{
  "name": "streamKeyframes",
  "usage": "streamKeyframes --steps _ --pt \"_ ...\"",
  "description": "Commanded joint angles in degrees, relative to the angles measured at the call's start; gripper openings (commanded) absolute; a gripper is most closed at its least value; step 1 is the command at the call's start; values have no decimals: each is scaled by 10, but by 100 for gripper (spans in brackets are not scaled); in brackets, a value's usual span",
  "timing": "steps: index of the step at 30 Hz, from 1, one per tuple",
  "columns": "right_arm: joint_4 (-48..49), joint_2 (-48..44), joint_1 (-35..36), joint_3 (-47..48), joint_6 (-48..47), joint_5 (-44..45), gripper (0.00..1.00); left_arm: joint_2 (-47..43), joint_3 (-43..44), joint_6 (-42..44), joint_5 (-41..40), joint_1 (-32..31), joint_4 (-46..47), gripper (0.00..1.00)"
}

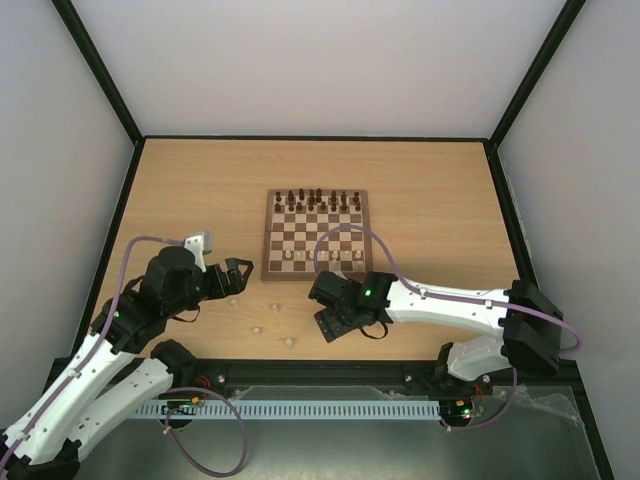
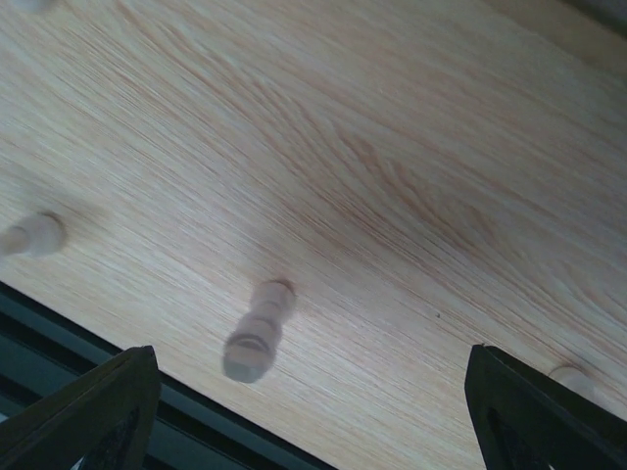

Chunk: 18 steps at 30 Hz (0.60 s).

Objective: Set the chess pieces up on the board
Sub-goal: Pick up the chess piece at the center of the board.

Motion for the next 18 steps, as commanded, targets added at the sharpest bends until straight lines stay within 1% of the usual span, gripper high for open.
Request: streamKeyframes --steps 1,8,14,18 --pt "26 -27 4 -42 -5 5 86 -20 -23 -9 1 4 -19 99" --pt "27 -53 4 -54 -27 3 86 -28 -28 -17 4 4 -18 99" --pt "29 -50 4 -46 -39 -2 86 -25 -29 -20 2 3 -14 99" --pt "35 -32 6 -36 -54 -33 81 -17 -22 -16 2 4 -10 99"
